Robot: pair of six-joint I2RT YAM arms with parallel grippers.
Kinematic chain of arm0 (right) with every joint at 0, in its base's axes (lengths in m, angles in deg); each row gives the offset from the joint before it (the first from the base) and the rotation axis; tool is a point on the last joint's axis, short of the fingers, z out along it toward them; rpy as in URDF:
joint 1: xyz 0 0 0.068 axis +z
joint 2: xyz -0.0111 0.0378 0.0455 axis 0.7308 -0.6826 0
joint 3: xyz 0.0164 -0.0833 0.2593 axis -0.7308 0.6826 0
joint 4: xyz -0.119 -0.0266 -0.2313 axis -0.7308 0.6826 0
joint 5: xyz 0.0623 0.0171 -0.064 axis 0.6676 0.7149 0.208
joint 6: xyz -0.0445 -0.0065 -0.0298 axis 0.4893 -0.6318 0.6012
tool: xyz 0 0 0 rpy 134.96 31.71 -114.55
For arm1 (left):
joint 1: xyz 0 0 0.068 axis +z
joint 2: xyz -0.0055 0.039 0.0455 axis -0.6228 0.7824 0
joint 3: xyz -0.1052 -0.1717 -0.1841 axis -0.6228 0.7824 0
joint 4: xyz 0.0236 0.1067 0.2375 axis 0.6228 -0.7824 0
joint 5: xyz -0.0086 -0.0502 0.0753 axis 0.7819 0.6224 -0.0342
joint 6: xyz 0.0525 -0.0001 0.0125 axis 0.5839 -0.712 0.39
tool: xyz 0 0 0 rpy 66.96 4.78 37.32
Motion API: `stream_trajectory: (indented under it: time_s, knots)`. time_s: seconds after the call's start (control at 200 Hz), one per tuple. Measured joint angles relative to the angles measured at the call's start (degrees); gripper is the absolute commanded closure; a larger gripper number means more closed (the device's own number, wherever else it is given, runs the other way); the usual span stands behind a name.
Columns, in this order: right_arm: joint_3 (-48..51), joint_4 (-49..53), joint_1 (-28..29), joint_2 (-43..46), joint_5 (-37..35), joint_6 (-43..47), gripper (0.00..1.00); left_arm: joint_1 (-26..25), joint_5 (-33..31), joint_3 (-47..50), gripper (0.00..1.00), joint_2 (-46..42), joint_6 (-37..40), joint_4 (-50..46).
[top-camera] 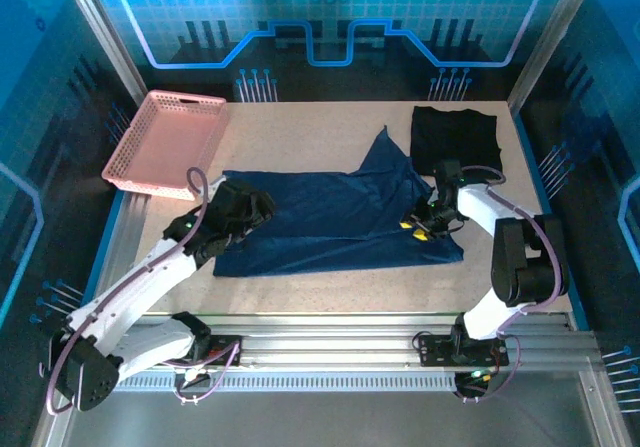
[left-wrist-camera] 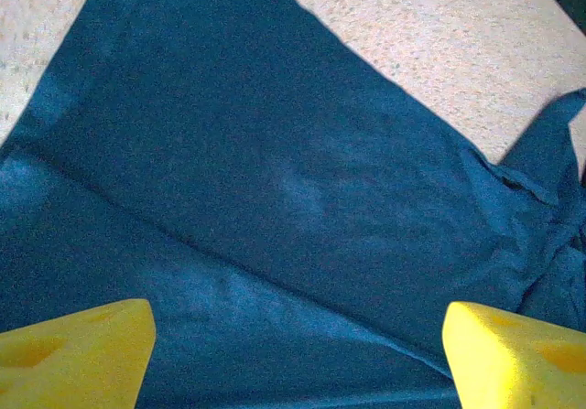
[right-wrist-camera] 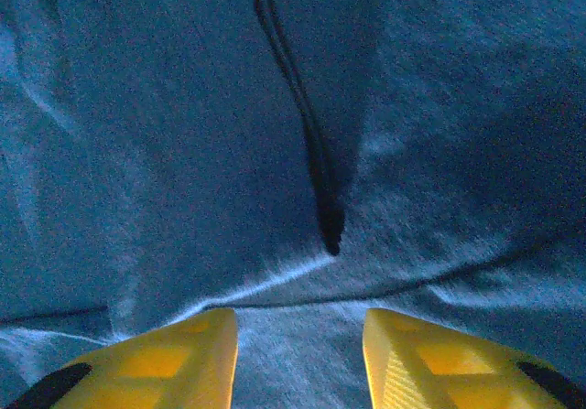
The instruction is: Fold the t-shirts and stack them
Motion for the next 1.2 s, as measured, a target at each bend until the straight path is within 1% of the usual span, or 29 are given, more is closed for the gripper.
stream_trajectory:
  time_s: [0.08,0.15,0.17,0.195,0.21,0.265,0.335,0.5,0.635,0.79,0.97,1.201]
  knots:
    - [0.0,-0.5,0.0,-0.9,0.1,-0.3,0.71,0.0,-0.1,0.0,0.12,-2.4,2.3,0.0]
    - [0.0,-0.7,0.0,-1.6,0.2,-0.7,0.81,0.0,-0.4,0.0,0.1,-4.6,4.5,0.0]
    - [0.0,-0.7,0.0,-1.7,0.2,-0.9,0.83,0.0,-0.6,0.0,0.08,-5.3,5.3,0.0]
    - [0.0,-0.8,0.0,-1.7,0.2,-0.9,0.87,0.0,-0.7,0.0,0.04,-6.2,6.6,0.0]
    - [0.0,-0.8,0.0,-1.8,0.2,-1.0,0.89,0.0,-0.8,0.0,0.03,-6.6,6.8,0.0]
    - [-0.1,-1.1,0.0,-1.8,0.3,-1.1,0.94,0.0,-0.8,0.0,0.02,-8.3,9.8,0.0]
    - [-0.8,-1.0,0.1,-1.8,0.8,-1.3,0.98,0.0,-0.7,-0.7,0.01,-9.9,13.5,-0.3]
    - [-6.6,-0.2,2.1,-1.8,1.3,-0.6,1.0,0.0,1.0,-4.6,0.01,-10.9,23.0,-1.7]
    - [-11.4,0.0,4.5,-2.2,1.6,-0.3,1.0,0.0,1.6,-5.8,0.01,-11.4,27.5,-3.3]
    - [-14.3,0.5,6.0,-4.5,2.5,-0.2,1.0,0.0,2.1,-5.6,0.01,-12.0,29.0,-4.4]
    - [-19.1,1.7,8.1,-9.7,2.7,0.1,1.0,0.0,3.3,-4.0,0.01,-12.2,28.9,-4.4]
    - [-28.4,3.6,11.0,-17.4,3.0,1.5,1.0,-0.1,5.3,-1.5,0.01,-12.2,28.3,-4.5]
